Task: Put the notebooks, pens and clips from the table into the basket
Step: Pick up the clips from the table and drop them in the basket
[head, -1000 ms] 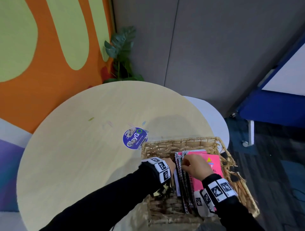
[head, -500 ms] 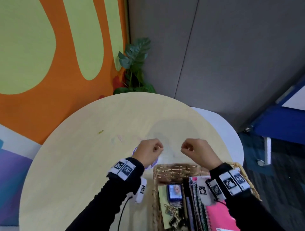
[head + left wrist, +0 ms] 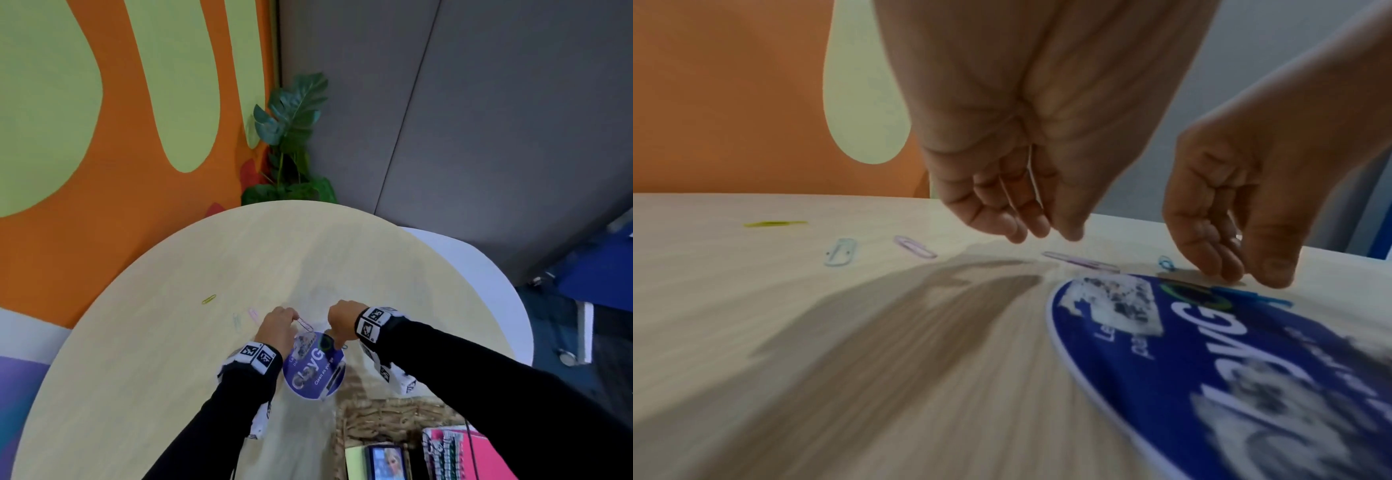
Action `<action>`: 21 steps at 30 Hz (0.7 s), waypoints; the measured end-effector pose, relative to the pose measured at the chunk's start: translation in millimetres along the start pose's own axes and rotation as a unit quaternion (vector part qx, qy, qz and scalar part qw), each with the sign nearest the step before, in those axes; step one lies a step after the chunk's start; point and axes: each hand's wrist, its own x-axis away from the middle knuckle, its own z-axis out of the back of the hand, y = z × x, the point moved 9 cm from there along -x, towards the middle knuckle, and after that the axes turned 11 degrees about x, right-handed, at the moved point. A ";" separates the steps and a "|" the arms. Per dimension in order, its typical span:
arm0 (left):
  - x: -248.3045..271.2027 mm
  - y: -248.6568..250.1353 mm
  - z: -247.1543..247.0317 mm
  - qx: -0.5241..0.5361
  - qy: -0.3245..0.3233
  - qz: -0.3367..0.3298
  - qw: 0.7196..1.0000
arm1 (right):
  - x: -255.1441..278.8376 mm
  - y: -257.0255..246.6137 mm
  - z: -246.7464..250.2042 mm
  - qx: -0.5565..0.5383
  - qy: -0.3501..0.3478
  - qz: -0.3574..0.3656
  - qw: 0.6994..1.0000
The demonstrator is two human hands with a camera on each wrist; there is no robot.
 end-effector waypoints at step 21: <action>-41.2 27.2 -21.7 -0.150 -0.107 -0.105 0.977 | 27.4 -4.3 36.3 0.012 0.031 0.010 0.999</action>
